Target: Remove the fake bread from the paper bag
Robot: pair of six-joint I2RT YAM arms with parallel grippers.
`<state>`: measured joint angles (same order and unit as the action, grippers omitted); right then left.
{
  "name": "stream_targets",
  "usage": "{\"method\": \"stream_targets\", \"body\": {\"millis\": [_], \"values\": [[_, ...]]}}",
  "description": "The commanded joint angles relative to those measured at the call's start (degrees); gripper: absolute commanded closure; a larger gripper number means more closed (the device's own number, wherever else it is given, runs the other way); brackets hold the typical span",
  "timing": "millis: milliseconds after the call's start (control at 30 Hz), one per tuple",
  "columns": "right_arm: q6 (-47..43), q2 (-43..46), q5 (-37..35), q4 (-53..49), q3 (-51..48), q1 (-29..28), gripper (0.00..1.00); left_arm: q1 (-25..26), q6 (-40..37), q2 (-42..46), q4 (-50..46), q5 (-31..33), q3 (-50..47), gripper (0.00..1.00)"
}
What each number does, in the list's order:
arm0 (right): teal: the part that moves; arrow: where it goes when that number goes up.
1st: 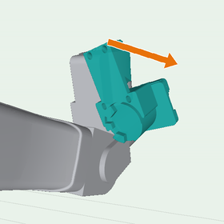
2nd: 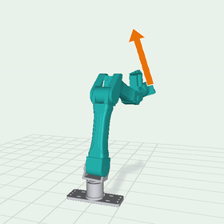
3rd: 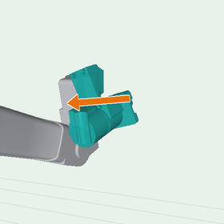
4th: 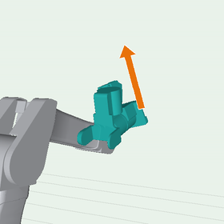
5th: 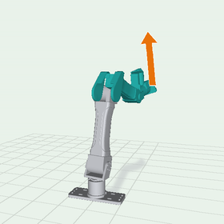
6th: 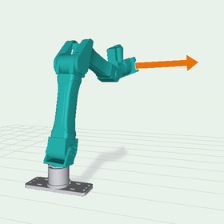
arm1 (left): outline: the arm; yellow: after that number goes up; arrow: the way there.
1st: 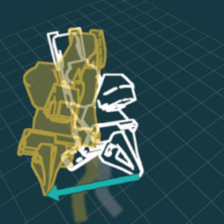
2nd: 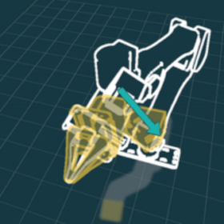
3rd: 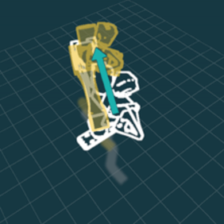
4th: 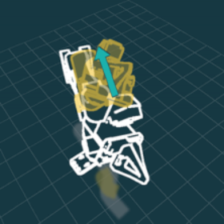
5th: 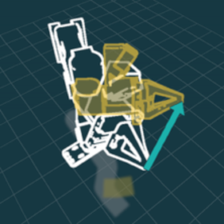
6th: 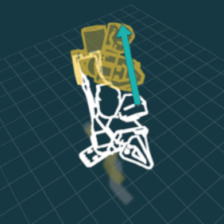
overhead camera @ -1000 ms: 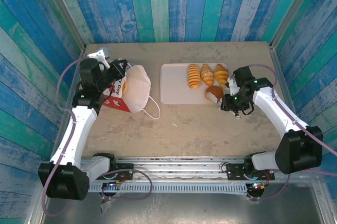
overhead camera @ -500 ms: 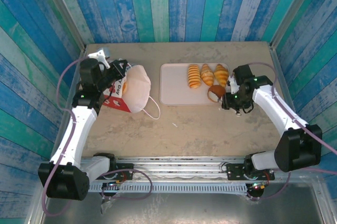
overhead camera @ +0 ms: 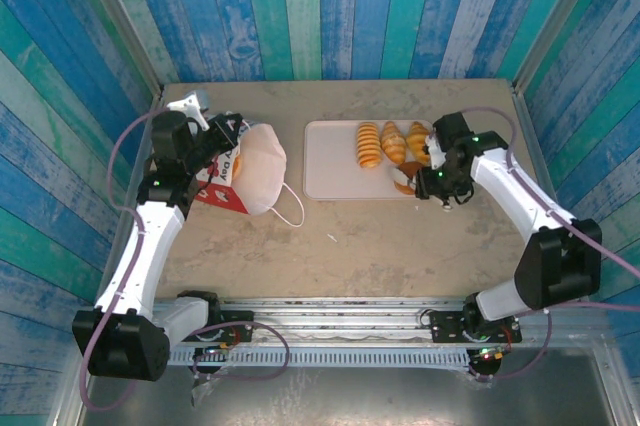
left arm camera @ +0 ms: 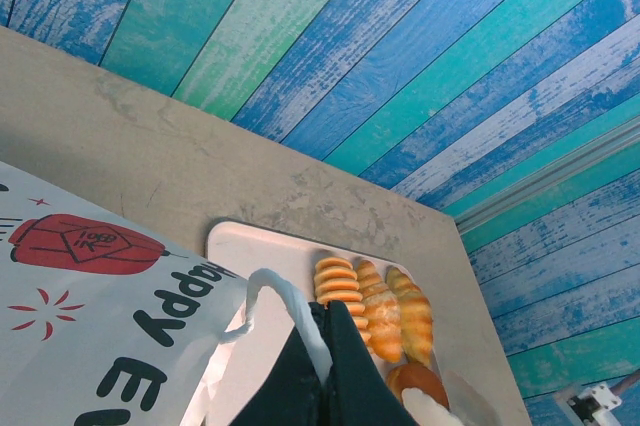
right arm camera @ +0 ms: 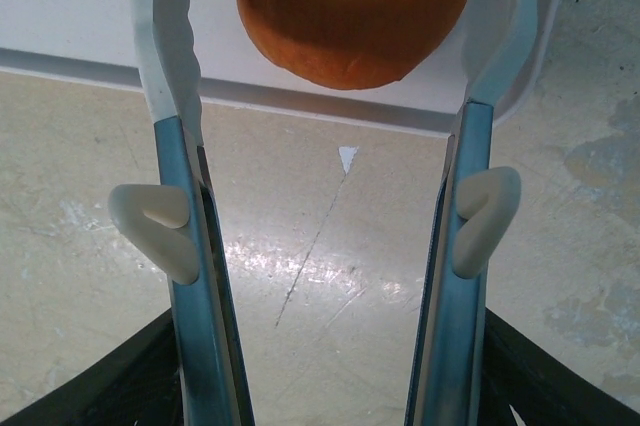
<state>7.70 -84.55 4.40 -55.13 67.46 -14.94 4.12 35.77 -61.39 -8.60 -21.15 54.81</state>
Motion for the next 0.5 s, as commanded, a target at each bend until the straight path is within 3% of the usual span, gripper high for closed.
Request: {"method": "stream_targets", "body": {"millis": [0, 467], "values": [[-0.09, -0.67, -2.41, -1.41, 1.27, -0.68, 0.36, 0.03, -1.19, 0.91, 0.39, -0.37, 1.23, 0.99], [1.16, 1.50, -7.38, -3.49, -0.90, -0.71, 0.40, 0.02, -2.03, 0.47, -0.23, -0.24, 1.60, 0.99]]}}
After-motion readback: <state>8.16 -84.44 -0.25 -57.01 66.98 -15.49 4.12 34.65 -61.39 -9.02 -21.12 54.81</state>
